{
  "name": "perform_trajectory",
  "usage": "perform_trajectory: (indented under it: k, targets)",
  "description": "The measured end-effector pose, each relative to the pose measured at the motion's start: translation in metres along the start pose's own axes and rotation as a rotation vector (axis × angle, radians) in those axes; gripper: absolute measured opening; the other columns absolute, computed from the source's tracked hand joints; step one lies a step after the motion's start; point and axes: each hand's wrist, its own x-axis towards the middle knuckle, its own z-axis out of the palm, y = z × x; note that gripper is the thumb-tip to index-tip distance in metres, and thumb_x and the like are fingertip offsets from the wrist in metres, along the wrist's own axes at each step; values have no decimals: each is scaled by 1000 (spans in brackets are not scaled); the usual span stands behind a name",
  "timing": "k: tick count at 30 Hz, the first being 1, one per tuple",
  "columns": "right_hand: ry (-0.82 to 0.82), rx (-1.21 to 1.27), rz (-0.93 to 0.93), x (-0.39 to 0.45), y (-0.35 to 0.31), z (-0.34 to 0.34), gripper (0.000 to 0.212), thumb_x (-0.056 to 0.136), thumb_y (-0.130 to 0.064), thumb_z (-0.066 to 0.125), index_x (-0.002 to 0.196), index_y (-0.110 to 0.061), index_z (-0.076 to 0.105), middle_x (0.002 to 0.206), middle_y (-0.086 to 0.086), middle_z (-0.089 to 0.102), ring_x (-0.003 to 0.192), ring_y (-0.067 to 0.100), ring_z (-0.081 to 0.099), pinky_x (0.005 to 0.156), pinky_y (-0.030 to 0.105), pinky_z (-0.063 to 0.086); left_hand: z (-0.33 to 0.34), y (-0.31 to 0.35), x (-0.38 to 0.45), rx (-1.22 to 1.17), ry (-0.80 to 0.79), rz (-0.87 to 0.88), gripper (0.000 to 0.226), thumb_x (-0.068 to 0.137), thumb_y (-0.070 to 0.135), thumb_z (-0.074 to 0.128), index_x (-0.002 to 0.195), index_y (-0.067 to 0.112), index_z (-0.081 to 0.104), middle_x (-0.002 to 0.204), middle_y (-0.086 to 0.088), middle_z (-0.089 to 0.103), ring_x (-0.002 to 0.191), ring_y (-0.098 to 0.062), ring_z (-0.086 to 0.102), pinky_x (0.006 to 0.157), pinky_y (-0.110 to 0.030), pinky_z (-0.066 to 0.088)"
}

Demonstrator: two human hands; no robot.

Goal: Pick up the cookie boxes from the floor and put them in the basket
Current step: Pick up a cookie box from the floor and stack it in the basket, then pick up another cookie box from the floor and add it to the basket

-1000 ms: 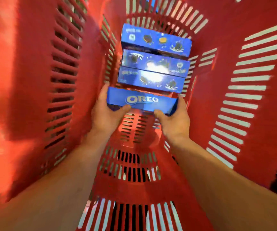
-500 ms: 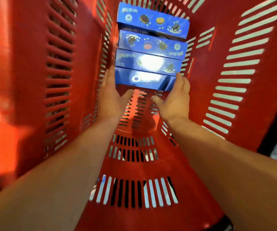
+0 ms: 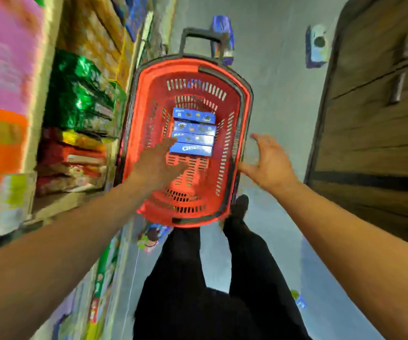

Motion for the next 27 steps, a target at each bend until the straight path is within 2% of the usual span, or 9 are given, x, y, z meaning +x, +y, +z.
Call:
perform_trajectory:
  k: [3, 8, 13, 15, 18, 23, 27]
  targets:
    - [88, 34, -8, -27, 0, -71, 80, 79, -36, 76, 144, -10, 39, 142, 18, 44, 129, 36, 43, 106, 39, 32, -34, 71, -37, -60, 68, 89, 68, 80, 37, 71, 138, 9, 47, 135, -7, 54, 123, -18, 50, 99, -19, 29]
    - [269, 145, -28, -49, 39, -144, 80, 78, -33, 76, 145, -11, 37, 142, 15, 43, 130, 33, 42, 106, 40, 34, -28, 168, -71, -68, 218, 124, 68, 82, 30, 72, 141, 11, 44, 144, -7, 48, 132, -19, 44, 106, -21, 27]
    - [290, 158, -153, -64, 94, -213, 83, 78, -35, 75, 146, -13, 33, 146, 10, 40, 133, 30, 39, 105, 39, 36, -7, 270, -96, -131, 390, 131, 69, 82, 35, 71, 143, 18, 42, 144, -4, 47, 133, -18, 43, 108, -26, 31]
    - [296, 141, -185, -70, 116, -239, 84, 79, -37, 75, 147, -15, 32, 148, 9, 37, 133, 31, 38, 105, 41, 37, 5, 308, -103, -157, 427, 143, 69, 81, 35, 71, 143, 19, 43, 142, -3, 50, 130, -17, 46, 103, -20, 32]
    - [316, 111, -210, -75, 145, -271, 85, 80, -38, 74, 149, -15, 29, 152, 8, 33, 137, 31, 35, 108, 40, 34, 19, 356, -104, -166, 456, 161, 67, 82, 31, 72, 142, 22, 43, 138, -4, 53, 126, -19, 48, 85, -9, 27]
    - [297, 35, -235, -69, 174, -306, 87, 79, -41, 74, 148, -14, 29, 150, 8, 35, 136, 30, 37, 108, 41, 36, 25, 406, -82, -162, 497, 151, 69, 81, 36, 71, 143, 24, 41, 138, -2, 54, 122, -20, 51, 83, -13, 28]
    - [308, -9, -252, -46, 189, -331, 82, 78, -39, 74, 144, -12, 34, 145, 8, 41, 131, 29, 41, 105, 40, 38, 28, 426, -53, -213, 492, 94, 71, 80, 39, 70, 143, 24, 41, 137, -7, 54, 126, -23, 50, 98, -25, 36]
